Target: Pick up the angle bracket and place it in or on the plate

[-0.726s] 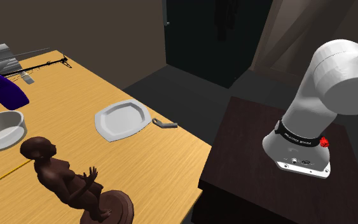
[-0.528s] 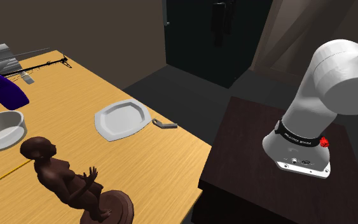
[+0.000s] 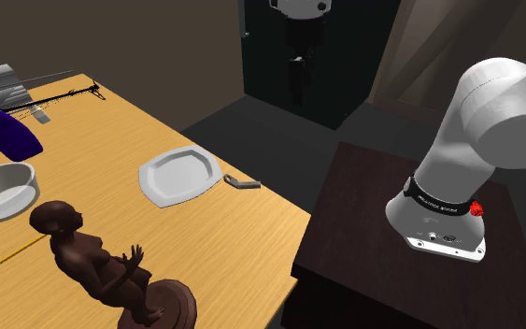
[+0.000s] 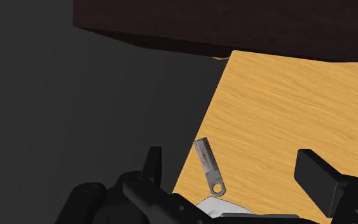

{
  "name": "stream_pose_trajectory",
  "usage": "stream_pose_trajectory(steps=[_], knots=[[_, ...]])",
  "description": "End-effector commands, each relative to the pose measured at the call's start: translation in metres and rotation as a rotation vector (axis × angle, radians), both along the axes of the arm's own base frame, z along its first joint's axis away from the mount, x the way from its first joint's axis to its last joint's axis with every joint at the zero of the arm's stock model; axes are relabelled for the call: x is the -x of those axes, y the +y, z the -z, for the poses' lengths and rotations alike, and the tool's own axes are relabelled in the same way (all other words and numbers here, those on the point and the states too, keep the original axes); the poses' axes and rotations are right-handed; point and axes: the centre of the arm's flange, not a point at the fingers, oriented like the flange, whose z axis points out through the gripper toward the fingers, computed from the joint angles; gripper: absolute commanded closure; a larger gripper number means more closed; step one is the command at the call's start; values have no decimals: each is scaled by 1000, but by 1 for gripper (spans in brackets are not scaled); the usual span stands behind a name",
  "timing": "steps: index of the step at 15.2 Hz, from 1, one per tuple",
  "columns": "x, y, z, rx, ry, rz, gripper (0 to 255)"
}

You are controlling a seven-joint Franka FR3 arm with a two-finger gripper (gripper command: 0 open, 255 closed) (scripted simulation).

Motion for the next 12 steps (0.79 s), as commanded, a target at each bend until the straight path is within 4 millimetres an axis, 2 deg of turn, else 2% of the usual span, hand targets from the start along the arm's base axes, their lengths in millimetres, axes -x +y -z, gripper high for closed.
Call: stream_pose_trajectory(steps=[1,12], knots=[[-12,1,24,-5,-6,-31,0],[-74,7,153,-30,-28,-194,0]])
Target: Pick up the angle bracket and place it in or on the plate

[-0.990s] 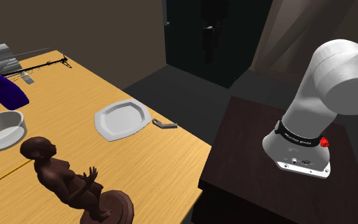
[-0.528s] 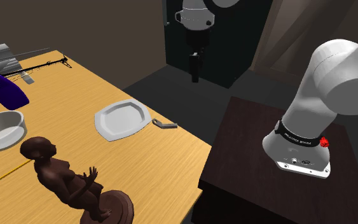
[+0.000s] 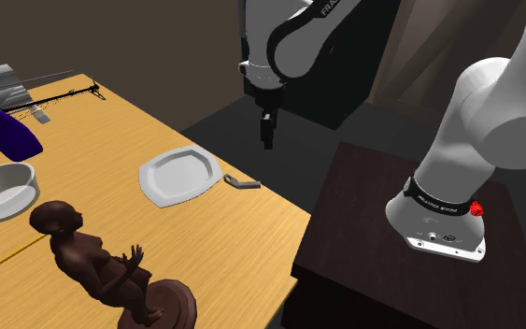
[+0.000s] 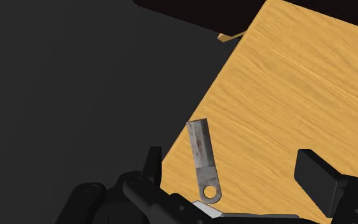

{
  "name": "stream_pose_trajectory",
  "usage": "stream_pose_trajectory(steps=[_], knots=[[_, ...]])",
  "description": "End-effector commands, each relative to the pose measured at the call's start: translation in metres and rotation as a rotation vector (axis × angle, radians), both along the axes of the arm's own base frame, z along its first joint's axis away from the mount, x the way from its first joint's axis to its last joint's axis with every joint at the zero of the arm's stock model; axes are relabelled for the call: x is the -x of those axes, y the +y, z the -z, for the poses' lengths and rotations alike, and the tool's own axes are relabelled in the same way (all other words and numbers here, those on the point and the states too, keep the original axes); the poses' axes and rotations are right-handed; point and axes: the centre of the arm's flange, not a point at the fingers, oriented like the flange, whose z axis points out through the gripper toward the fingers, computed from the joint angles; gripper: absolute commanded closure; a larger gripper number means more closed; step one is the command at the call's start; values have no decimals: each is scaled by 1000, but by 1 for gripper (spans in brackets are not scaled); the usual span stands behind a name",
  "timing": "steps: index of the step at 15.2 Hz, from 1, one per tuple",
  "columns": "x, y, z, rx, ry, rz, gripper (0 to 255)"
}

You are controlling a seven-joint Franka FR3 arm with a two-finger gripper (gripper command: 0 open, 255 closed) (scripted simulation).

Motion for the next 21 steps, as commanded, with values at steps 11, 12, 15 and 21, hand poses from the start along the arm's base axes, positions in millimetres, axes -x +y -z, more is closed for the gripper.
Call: stream_pose_trajectory(steps=[11,12,15,21], knots=[[-69,19,140,-28,-26,-179,0],[-75,21,152,-30,-28,-194,0],[-77,22,167,-31,-28,-200,0],[-77,23,196,-31,-28,-200,0]])
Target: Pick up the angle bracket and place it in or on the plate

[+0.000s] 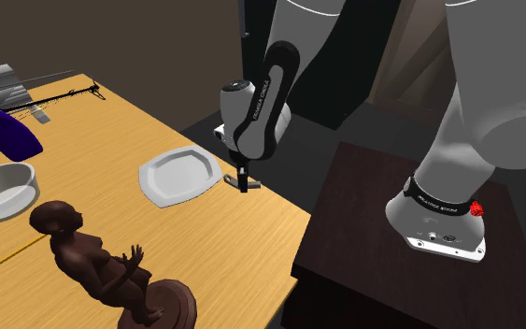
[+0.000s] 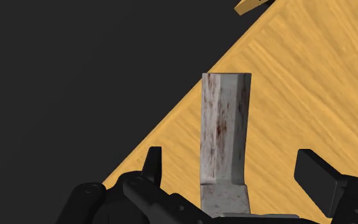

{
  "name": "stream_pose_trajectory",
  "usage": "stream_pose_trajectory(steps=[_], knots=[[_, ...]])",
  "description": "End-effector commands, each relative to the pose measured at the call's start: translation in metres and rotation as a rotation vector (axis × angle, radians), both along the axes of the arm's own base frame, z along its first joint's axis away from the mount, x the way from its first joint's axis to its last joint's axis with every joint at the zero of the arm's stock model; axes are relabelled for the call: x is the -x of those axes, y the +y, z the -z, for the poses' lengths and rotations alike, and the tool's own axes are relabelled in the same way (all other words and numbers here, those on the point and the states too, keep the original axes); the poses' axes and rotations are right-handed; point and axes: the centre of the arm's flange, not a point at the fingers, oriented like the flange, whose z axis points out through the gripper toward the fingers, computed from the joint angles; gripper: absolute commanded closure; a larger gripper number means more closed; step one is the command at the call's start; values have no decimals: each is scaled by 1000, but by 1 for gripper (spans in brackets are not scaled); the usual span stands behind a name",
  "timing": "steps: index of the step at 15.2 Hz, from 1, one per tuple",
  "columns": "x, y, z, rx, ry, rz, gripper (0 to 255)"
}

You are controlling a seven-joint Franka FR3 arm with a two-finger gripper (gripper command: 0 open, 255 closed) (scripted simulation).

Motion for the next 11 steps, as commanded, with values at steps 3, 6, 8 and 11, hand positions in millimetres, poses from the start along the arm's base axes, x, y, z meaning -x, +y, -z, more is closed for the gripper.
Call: stream_pose_trajectory(steps=[3,6,8,11], knots=[[0,0,4,0,-1,0,0],[0,0,4,0,-1,0,0],[0,0,4,0,0,0,255],[0,0,4,0,0,0,255]])
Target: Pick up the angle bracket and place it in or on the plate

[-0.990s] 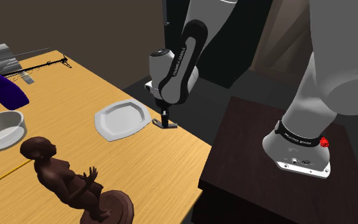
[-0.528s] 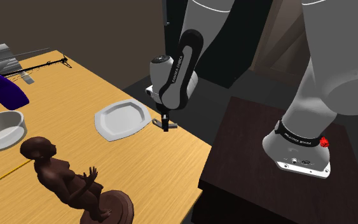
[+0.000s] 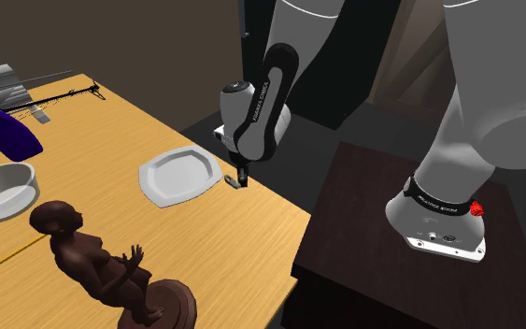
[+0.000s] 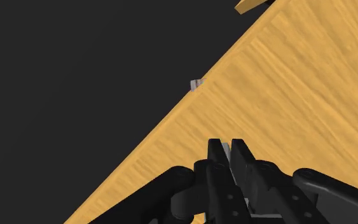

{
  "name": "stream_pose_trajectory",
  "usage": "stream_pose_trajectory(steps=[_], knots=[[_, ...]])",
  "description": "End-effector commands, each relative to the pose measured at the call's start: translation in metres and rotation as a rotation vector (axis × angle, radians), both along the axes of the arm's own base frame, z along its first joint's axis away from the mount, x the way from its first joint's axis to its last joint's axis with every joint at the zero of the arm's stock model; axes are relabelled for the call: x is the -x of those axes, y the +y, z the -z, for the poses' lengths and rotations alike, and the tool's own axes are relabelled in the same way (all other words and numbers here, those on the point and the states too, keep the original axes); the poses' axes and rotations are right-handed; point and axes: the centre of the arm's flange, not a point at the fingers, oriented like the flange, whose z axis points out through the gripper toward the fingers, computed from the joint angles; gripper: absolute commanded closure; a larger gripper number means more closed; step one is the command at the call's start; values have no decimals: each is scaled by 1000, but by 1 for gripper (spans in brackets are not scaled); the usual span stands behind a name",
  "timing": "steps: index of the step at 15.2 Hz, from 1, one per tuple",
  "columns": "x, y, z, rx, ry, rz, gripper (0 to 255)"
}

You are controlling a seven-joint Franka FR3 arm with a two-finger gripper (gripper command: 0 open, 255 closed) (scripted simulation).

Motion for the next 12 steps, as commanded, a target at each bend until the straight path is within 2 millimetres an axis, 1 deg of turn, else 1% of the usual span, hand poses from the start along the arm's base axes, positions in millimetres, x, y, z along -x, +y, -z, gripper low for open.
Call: stream_pose_trajectory(steps=[1,6,7,12], knots=[[0,0,1,0,2,0,255],[0,0,0,0,1,0,255],[0,0,0,0,1,0,0],[-37,30,-31,3,-81,106,0]])
